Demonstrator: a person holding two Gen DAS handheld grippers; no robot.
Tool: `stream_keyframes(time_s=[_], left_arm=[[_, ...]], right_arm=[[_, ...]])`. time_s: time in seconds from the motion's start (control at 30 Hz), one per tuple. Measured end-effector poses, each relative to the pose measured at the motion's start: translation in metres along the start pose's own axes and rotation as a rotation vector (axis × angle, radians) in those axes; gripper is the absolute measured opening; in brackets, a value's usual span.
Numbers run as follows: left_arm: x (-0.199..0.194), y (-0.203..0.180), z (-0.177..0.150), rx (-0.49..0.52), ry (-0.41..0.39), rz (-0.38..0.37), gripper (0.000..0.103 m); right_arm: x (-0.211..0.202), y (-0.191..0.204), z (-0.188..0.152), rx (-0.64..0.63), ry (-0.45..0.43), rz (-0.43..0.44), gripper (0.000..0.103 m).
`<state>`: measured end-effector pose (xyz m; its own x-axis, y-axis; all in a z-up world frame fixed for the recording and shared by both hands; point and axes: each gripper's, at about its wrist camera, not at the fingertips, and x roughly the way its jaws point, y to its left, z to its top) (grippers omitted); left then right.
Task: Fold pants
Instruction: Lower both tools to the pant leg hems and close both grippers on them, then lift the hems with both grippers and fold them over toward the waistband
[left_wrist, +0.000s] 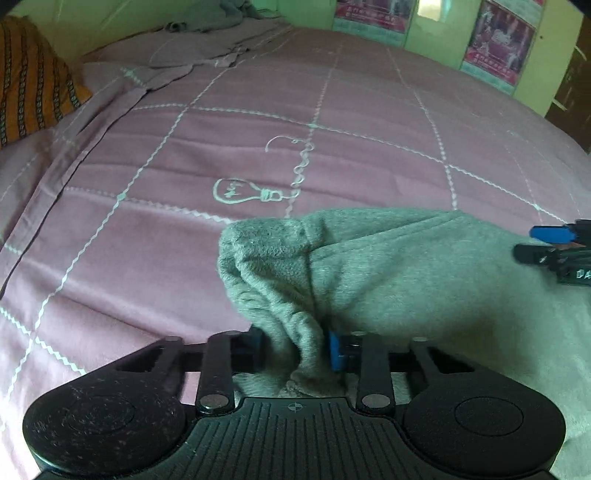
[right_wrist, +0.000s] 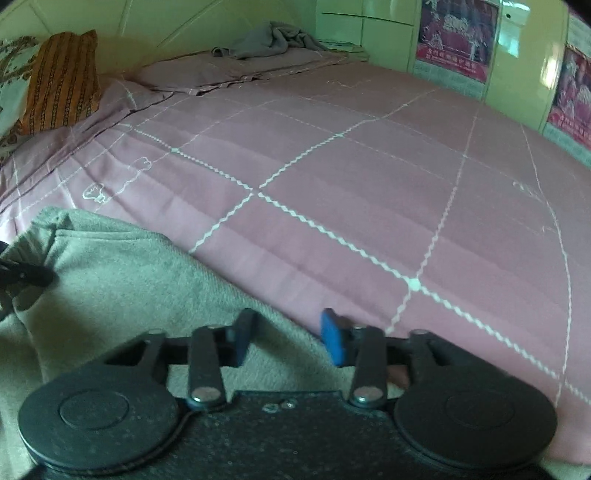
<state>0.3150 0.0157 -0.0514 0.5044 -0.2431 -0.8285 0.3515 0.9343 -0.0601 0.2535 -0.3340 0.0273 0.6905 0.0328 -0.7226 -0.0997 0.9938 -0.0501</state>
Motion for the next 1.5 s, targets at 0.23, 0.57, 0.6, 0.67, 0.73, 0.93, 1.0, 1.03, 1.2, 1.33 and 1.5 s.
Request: stream_keyframes(time_s=[0.23, 0.57, 0.6, 0.67, 0.73, 0.93, 1.0, 1.03, 1.2, 1.33, 1.5], left_arm=[[-0.017, -0.009, -0.008, 0.015, -0.041, 0.043, 0.025], [-0.112, -0.009, -0.055, 0.006, -0.118, 0.007, 0.021], [-0.124, -0.008, -0.066, 0.003, -0.118, 0.001, 0.021], [-0.139, -0.008, -0.089, 0.002, -0.106, -0.004, 0.021], [-0.148, -0.011, -0.12, 0.015, -0.075, 0.017, 0.025], [-0.165, -0.007, -0.176, -0.026, 0.027, 0.087, 0.056], [-0.179, 0.002, -0.184, -0.089, 0.046, 0.078, 0.098], [-0.189, 0.008, -0.19, -0.129, 0.037, 0.068, 0.098], [-0.21, 0.033, -0.214, -0.408, 0.054, -0.094, 0.098], [-0.203, 0.031, -0.223, -0.545, 0.066, -0.178, 0.098], [-0.176, 0.024, -0.223, -0.607, 0.111, -0.209, 0.031]], right_arm=[[0.001, 0.013, -0.003, -0.057, 0.047, 0.08, 0.009], [-0.16, 0.075, -0.076, -0.156, -0.09, 0.175, 0.006], [-0.174, 0.082, -0.09, -0.149, -0.083, 0.19, 0.006], [-0.199, 0.098, -0.125, -0.111, -0.065, 0.223, 0.006], [-0.212, 0.109, -0.155, -0.076, -0.037, 0.244, 0.006], [-0.202, 0.136, -0.219, 0.032, 0.057, 0.195, 0.021], [-0.21, 0.134, -0.213, 0.077, 0.045, 0.195, 0.027], [-0.217, 0.13, -0.212, 0.119, 0.03, 0.205, 0.032], [-0.228, 0.116, -0.217, 0.248, 0.025, 0.182, 0.044], [-0.221, 0.103, -0.229, 0.375, 0.054, 0.179, 0.048], [-0.228, 0.1, -0.245, 0.424, 0.07, 0.147, 0.05]])
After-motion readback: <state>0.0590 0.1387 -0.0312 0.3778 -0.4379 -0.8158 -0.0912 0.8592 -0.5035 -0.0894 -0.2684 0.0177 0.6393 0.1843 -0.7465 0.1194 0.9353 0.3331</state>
